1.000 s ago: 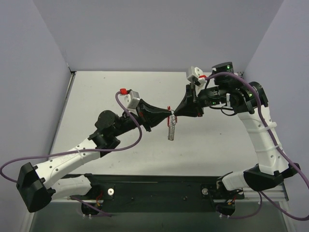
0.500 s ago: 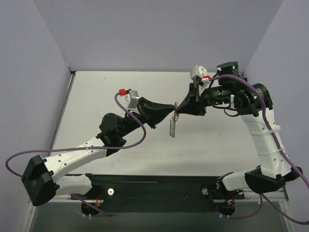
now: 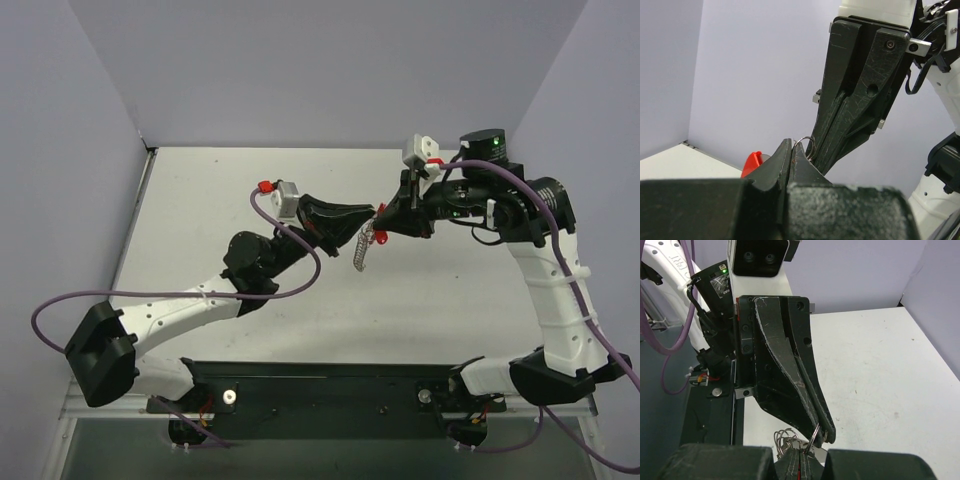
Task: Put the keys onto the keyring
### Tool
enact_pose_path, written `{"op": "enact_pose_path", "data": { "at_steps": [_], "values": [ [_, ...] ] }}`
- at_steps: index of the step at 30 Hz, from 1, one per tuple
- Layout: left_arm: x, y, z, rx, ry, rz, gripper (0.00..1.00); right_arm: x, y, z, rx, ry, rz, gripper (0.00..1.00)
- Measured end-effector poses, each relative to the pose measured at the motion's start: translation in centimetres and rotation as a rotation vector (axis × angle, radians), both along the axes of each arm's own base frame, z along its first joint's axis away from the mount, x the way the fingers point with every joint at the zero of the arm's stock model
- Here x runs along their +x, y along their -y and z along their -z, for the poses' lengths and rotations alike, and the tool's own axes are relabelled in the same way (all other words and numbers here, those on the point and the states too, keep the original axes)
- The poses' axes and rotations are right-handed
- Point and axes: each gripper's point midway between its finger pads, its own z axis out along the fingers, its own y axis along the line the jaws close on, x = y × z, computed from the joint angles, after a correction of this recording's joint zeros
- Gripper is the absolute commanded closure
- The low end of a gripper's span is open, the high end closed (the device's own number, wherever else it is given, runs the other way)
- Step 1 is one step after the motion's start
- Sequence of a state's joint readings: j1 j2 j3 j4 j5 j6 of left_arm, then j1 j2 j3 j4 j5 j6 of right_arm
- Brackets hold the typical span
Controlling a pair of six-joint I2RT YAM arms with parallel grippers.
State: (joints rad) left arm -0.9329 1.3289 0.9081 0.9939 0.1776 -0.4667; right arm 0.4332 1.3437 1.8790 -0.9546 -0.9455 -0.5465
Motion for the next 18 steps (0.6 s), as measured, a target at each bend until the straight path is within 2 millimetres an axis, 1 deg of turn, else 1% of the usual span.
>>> {"op": "enact_pose_path", "data": {
  "at_steps": [2, 3, 5, 6, 9, 13, 14, 18],
  "values": [
    [0.1, 0.3, -0.1, -0.006, -0.001, -0.003, 1.0, 0.0, 0.1, -0.1, -0.001, 0.006, 0.005, 1.0],
    [0.2, 0.4, -0.2, -0.011, -0.001, -0.007, 1.0, 0.0, 0.2, -0.1, -0.002, 0.01, 0.008, 0.98],
    [0.2, 0.6, -0.3, -0.017, -0.001, -0.01, 1.0, 0.0, 0.3, -0.1, -0.007, 0.014, 0.015, 0.89],
    [0.3, 0.7, -0.3, -0.017, -0.001, -0.012, 1.0, 0.1, 0.4, -0.1, -0.009, 0.018, 0.019, 0.8],
    [0.4, 0.7, -0.4, -0.016, 0.003, -0.024, 1.0, -0.2, 0.4, -0.1, -0.007, 0.011, 0.016, 0.65],
    [0.1, 0.7, -0.7, -0.017, 0.014, -0.032, 1.0, -1.0, 0.6, 0.1, -0.016, -0.03, 0.006, 0.58],
    [-0.1, 0.7, -0.8, -0.015, 0.016, -0.032, 1.0, -1.2, 0.6, 0.1, -0.015, -0.036, 0.004, 0.55],
    [-0.8, 0.4, -1.5, -0.016, 0.03, -0.033, 1.0, -1.7, 0.6, -0.7, -0.004, -0.032, -0.009, 0.47]
  ]
}}
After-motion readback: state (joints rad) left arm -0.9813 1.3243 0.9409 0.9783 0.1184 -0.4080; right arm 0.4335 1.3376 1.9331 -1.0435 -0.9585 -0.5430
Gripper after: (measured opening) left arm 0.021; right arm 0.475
